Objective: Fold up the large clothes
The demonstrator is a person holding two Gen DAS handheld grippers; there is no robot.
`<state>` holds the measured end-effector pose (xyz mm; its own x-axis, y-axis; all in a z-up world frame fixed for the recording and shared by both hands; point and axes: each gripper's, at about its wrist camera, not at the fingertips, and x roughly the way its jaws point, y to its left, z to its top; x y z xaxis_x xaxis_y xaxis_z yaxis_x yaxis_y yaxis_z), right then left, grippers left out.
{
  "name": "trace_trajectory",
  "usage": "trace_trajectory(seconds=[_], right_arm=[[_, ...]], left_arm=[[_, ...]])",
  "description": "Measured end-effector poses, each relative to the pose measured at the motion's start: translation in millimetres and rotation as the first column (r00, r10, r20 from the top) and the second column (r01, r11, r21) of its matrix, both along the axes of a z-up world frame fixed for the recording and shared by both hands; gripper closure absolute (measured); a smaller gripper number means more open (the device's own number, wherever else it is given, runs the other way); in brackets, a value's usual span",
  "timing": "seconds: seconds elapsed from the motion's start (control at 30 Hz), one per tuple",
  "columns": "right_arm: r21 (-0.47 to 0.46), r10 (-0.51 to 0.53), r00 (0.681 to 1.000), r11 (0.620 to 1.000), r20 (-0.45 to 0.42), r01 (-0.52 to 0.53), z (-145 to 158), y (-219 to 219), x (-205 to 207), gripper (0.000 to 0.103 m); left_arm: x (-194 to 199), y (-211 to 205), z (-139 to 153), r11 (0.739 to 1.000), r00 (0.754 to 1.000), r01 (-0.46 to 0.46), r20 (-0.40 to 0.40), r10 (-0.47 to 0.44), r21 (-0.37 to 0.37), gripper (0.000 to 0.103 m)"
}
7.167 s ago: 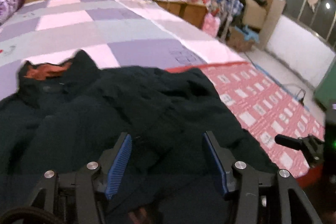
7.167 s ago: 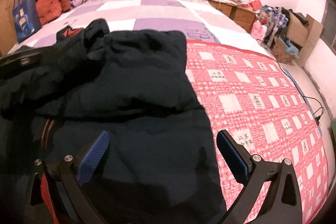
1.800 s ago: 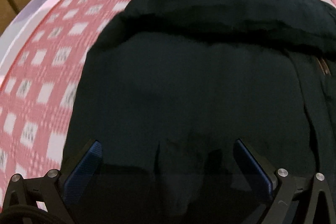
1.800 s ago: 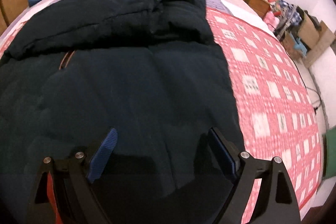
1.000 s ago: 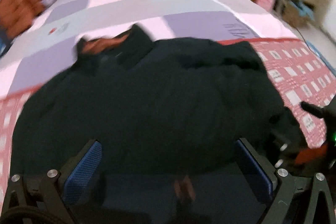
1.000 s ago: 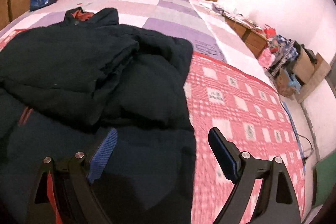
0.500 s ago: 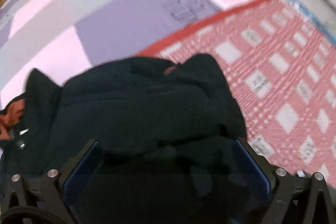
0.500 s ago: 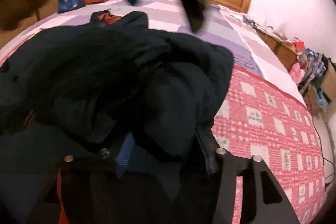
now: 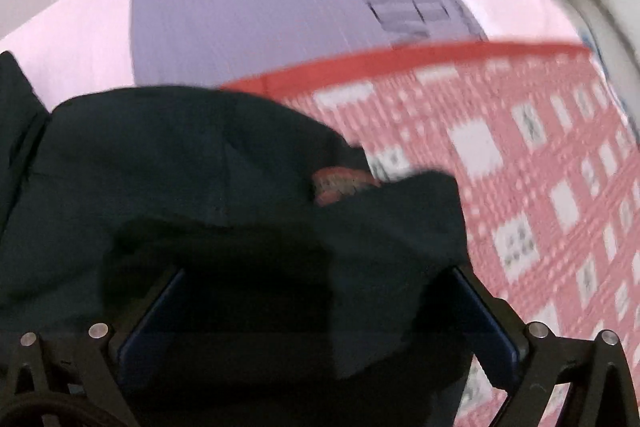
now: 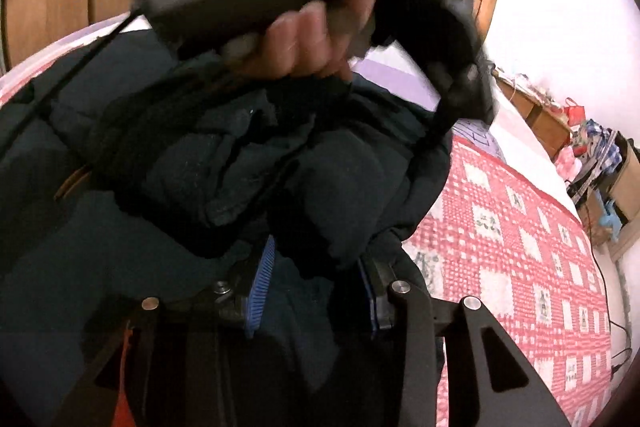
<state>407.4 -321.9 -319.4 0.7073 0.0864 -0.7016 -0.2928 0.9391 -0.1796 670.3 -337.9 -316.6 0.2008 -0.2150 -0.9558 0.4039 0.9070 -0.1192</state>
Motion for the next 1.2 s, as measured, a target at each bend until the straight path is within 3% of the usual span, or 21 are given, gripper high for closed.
trace_trajectory(seconds=[0.1, 0.17, 0.23, 0.27, 0.33, 0.4, 0.57, 0.7, 0.9, 1.03, 1.07, 1.2], right_arm=[[0.011, 0.005, 1.0, 1.0, -0.008, -0.005, 1, -1, -2, 0.062], [0.002, 0.012, 1.0, 1.0, -0.015, -0.011, 0, -1, -1, 0.062], [-0.022, 0.031, 0.999, 0.999, -0.013, -0.031, 1, 0, -6, 0.062], [-0.039, 0.042, 0.999, 0.998, -0.007, -0.042, 1, 0, -10, 0.062], [-0.045, 0.047, 0.999, 0.998, -0.006, -0.047, 1, -2, -20, 0.062], [-0.018, 0.042, 0.999, 0.999, -0.021, -0.043, 4, -8, -26, 0.062], [0.1, -0.058, 0.997, 0.993, -0.055, 0.064, 23, -31, -43, 0.058], [0.172, -0.179, 0.98, 0.966, -0.09, 0.193, 40, -49, -66, 0.039], [0.161, -0.183, 0.965, 0.963, -0.188, 0.214, 48, -27, -137, 0.037], [0.127, -0.107, 0.957, 0.981, -0.271, 0.146, 38, 8, -197, 0.037], [0.118, -0.086, 0.951, 0.985, -0.296, 0.126, 33, 18, -210, 0.037], [0.036, -0.009, 0.952, 0.999, -0.307, 0.021, 25, 46, -258, 0.036]], left_arm=[[-2, -5, -17, 0.994, 1.0, -0.005, 0.03, 0.002, 0.11, 0.0], [-8, -6, -16, 0.992, 0.998, -0.019, 0.061, 0.012, 0.127, 0.0], [-12, 4, -4, 0.996, 0.996, -0.069, 0.057, 0.066, 0.055, 0.001], [-17, 18, 10, 0.993, 0.992, -0.111, 0.052, 0.114, -0.043, 0.003], [-31, 52, 40, 0.964, 0.981, -0.169, 0.062, 0.186, -0.204, 0.003], [-58, 86, 65, 0.946, 0.965, -0.197, 0.119, 0.233, -0.259, 0.003], [-136, 161, 85, 0.965, 0.933, -0.226, 0.256, 0.254, -0.136, 0.003], [-214, 212, 70, 0.957, 0.914, -0.29, 0.298, 0.277, -0.001, 0.003], [-348, 306, 40, 0.88, 0.877, -0.448, 0.272, 0.397, 0.16, 0.003], [-432, 377, 31, 0.797, 0.822, -0.564, 0.243, 0.515, 0.218, 0.003], [-442, 386, 27, 0.783, 0.815, -0.576, 0.233, 0.53, 0.235, 0.003], [-487, 432, 13, 0.702, 0.75, -0.661, 0.212, 0.627, 0.265, 0.003]])
